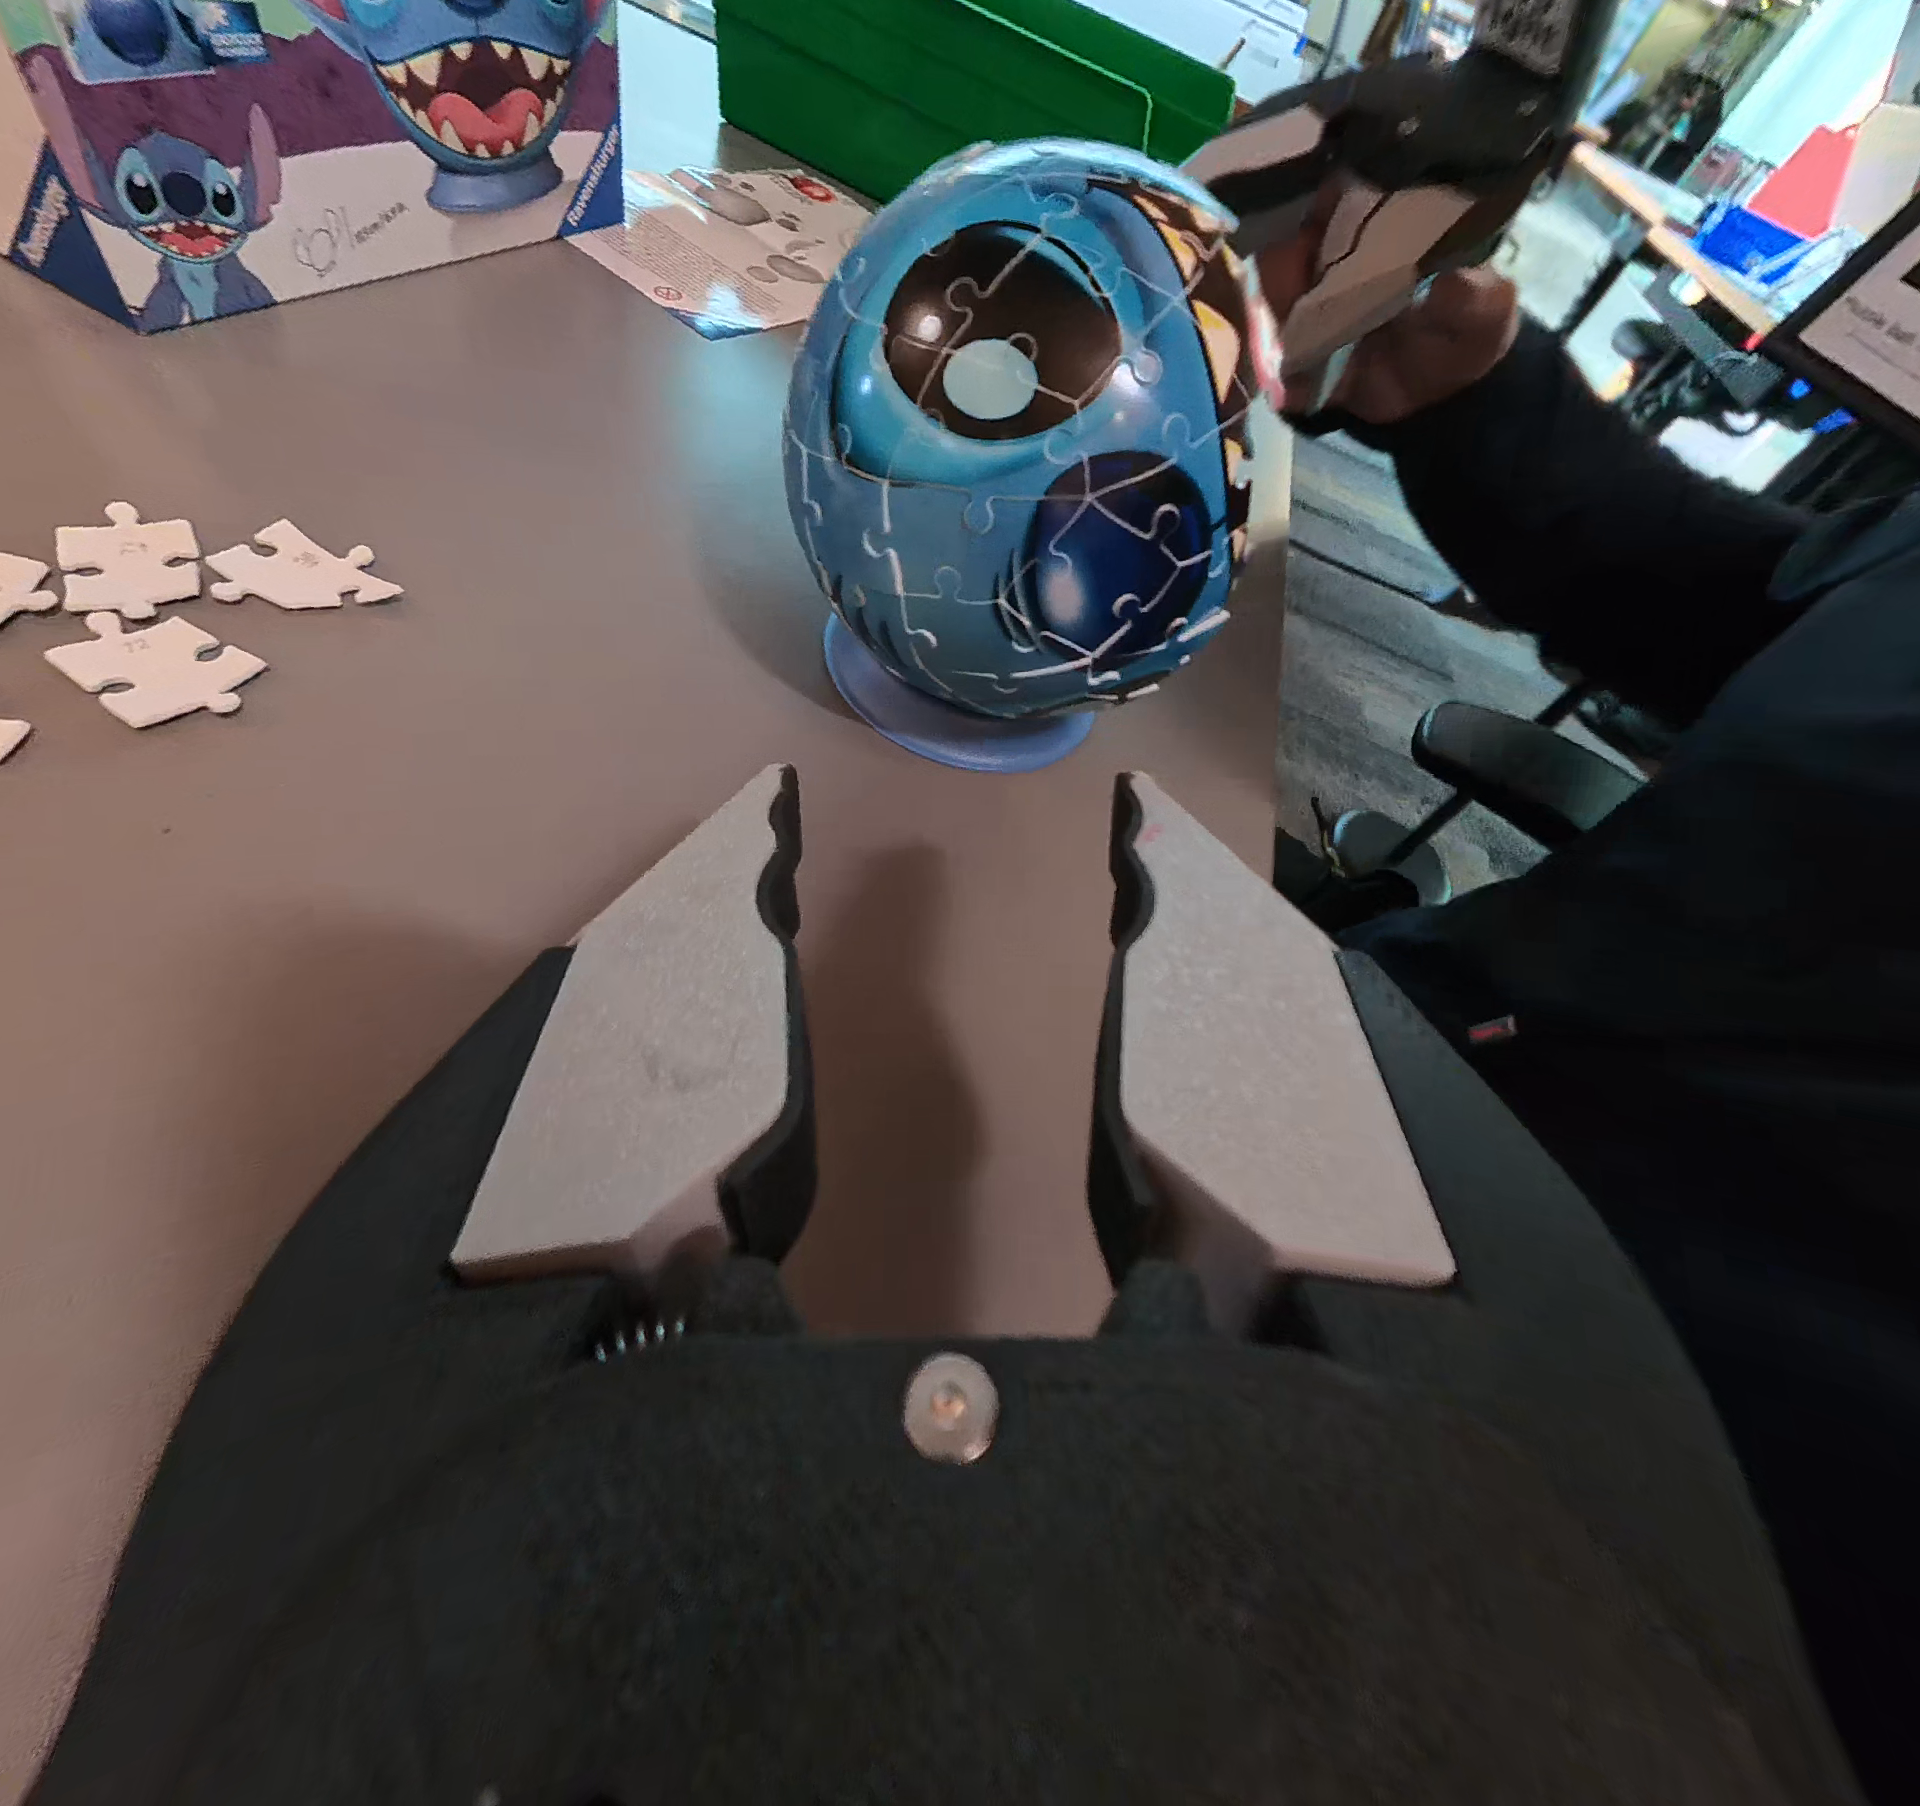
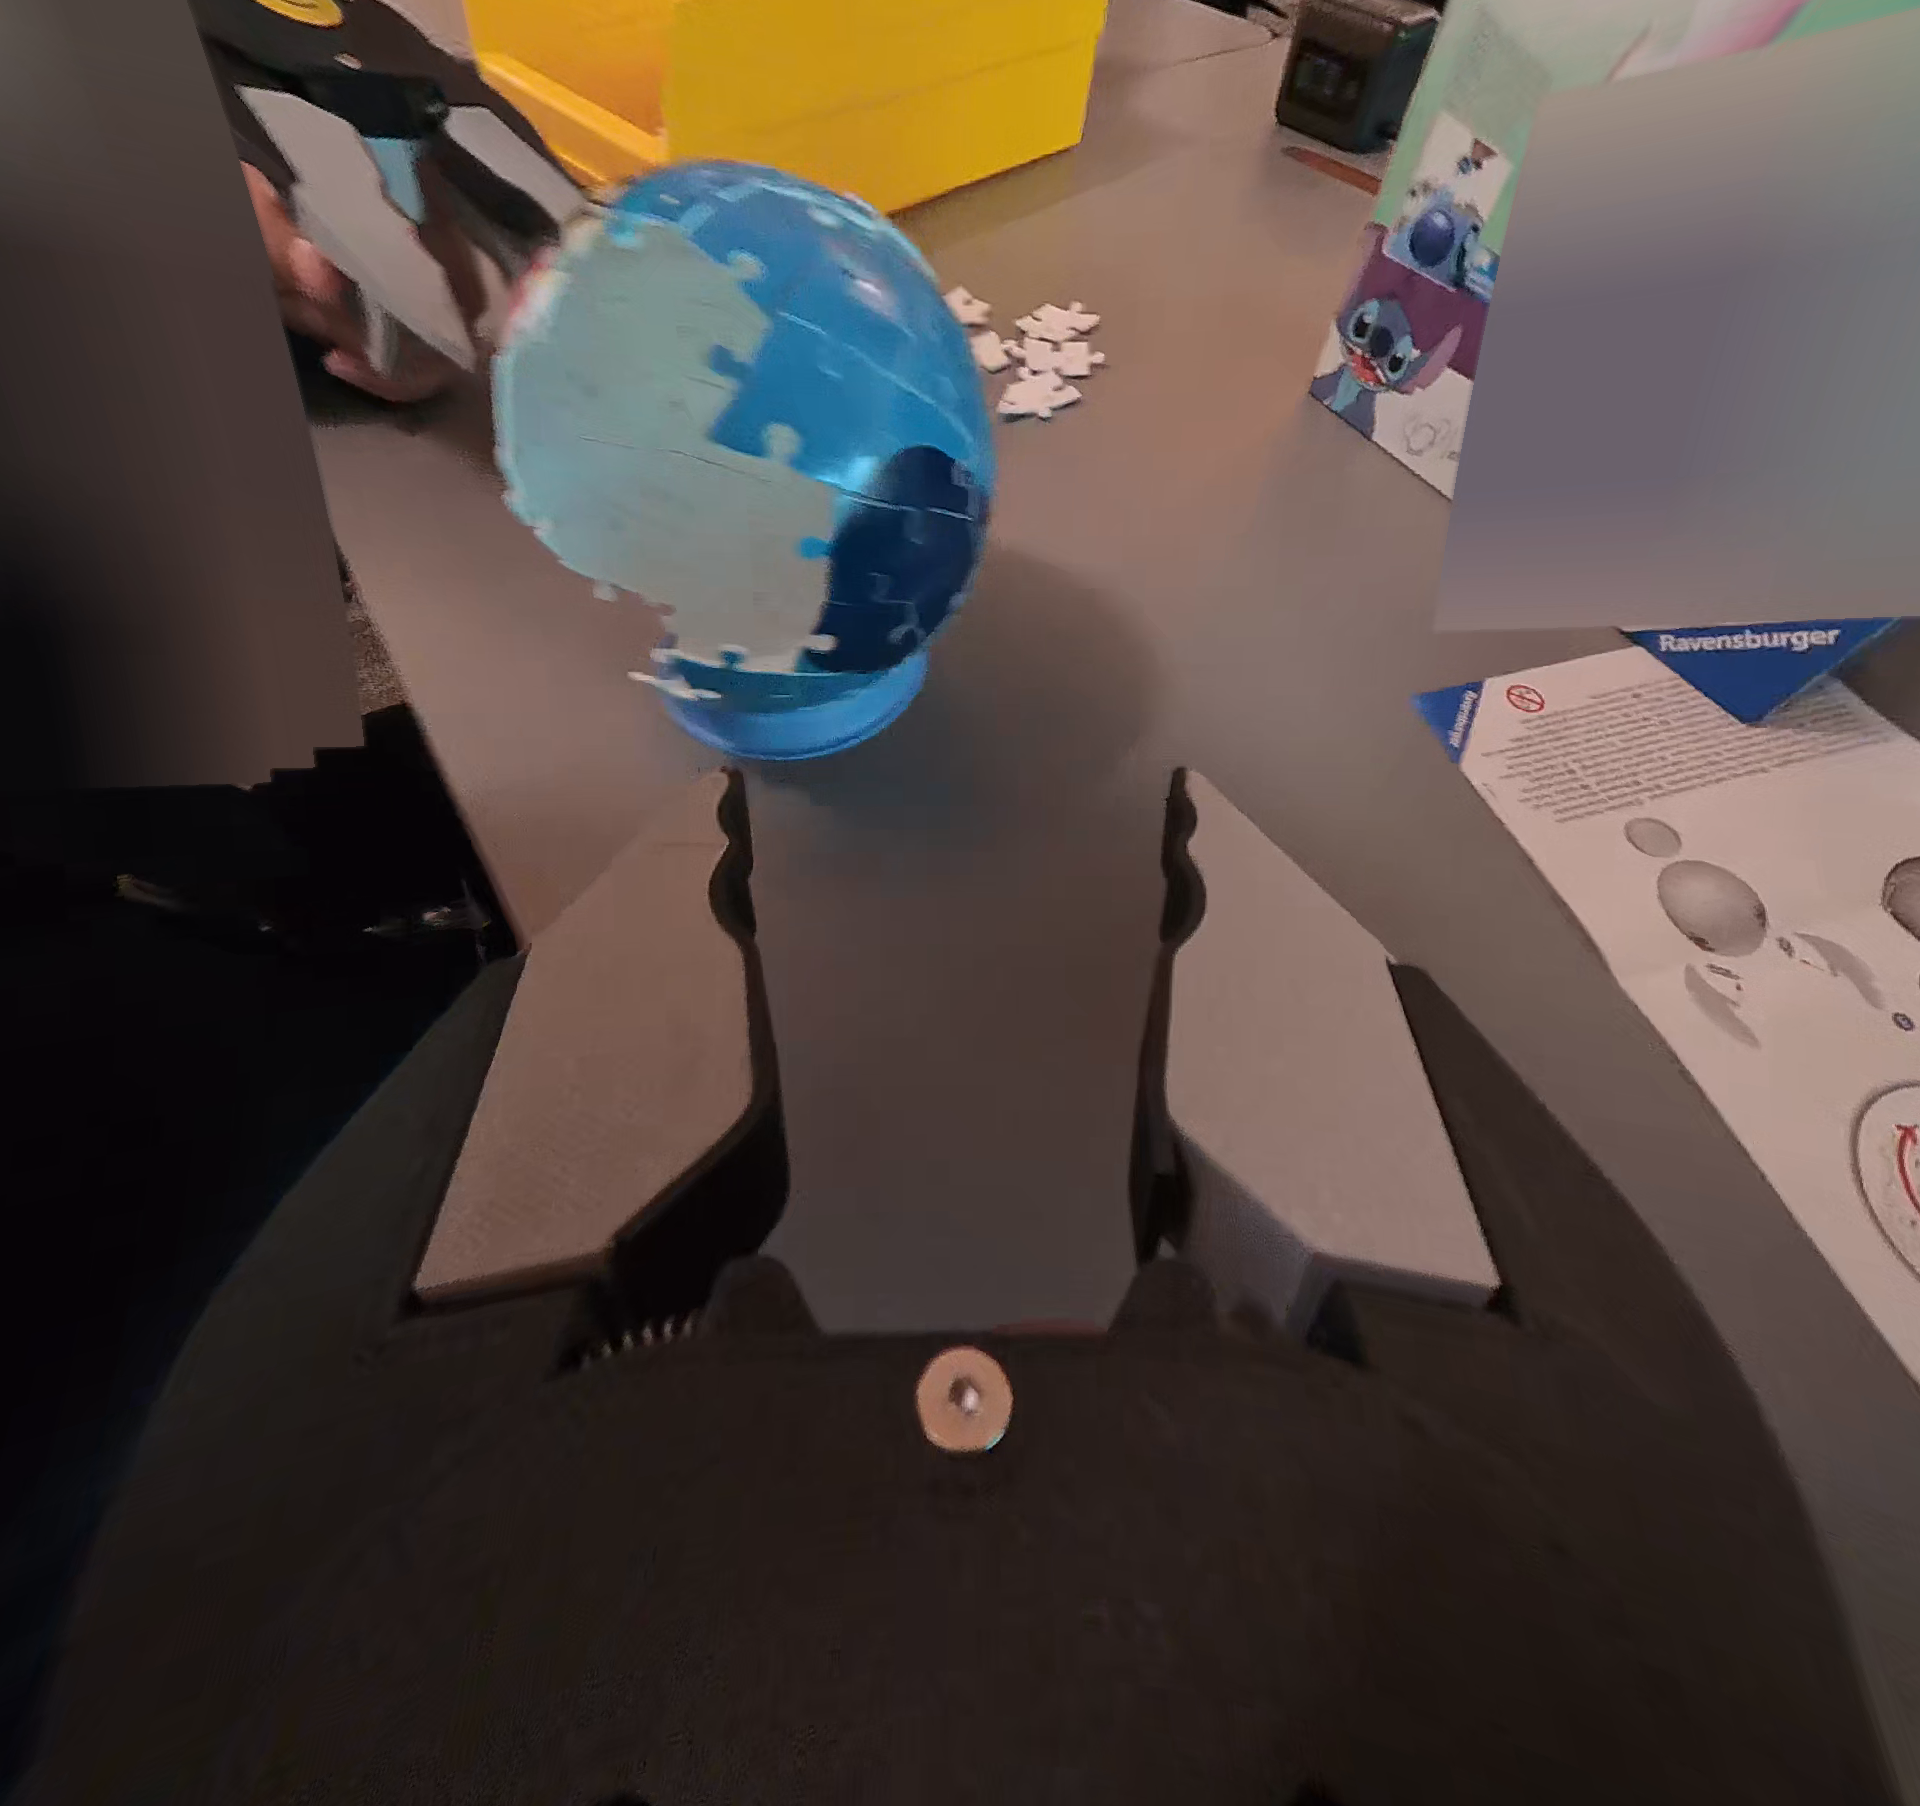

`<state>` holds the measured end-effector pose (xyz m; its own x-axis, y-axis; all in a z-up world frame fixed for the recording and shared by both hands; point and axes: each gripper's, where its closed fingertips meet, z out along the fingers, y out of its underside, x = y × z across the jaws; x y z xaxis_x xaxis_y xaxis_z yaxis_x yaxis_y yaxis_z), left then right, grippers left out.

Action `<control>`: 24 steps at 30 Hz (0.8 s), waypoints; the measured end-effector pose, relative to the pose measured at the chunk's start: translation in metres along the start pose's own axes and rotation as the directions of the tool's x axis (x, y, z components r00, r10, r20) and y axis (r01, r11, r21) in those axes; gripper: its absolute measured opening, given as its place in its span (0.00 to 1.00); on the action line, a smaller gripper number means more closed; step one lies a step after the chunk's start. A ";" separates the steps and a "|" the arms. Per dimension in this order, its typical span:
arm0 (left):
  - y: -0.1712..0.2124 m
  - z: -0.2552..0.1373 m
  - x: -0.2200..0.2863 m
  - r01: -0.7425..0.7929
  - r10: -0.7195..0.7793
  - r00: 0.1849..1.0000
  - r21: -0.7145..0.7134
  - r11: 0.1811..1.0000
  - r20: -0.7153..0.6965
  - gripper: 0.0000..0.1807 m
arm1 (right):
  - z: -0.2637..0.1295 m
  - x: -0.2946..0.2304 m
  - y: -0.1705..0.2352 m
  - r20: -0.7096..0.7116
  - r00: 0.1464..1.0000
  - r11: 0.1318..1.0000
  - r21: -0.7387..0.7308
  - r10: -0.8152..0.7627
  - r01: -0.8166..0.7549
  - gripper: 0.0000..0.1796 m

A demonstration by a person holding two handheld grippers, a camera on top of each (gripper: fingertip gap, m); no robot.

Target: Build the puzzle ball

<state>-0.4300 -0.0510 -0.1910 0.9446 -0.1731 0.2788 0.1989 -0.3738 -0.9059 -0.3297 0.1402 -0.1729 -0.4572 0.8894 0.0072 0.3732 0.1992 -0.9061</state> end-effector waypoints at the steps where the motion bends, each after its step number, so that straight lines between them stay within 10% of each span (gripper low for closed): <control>1: -0.001 0.000 -0.002 0.016 -0.016 1.000 0.011 1.000 0.010 0.32 | 0.007 0.007 0.003 0.012 1.000 1.000 -0.003 0.006 -0.006 0.44; 11: 0.008 0.007 -0.008 0.061 -0.056 0.992 -0.043 0.997 0.109 0.35 | 0.048 -0.022 0.018 0.470 0.872 0.981 -0.056 -0.140 0.187 0.46; 24: 0.006 -0.042 -0.037 0.067 -0.044 0.940 -0.058 0.996 0.339 0.34 | 0.071 0.033 -0.012 0.270 0.940 0.975 -0.018 -0.211 0.224 0.37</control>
<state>-0.4742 -0.0851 -0.1938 0.9675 0.1623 0.1938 0.2466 -0.4364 -0.8653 -0.4067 0.1380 -0.1921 -0.7258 0.6828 0.0837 0.2759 0.4003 -0.8739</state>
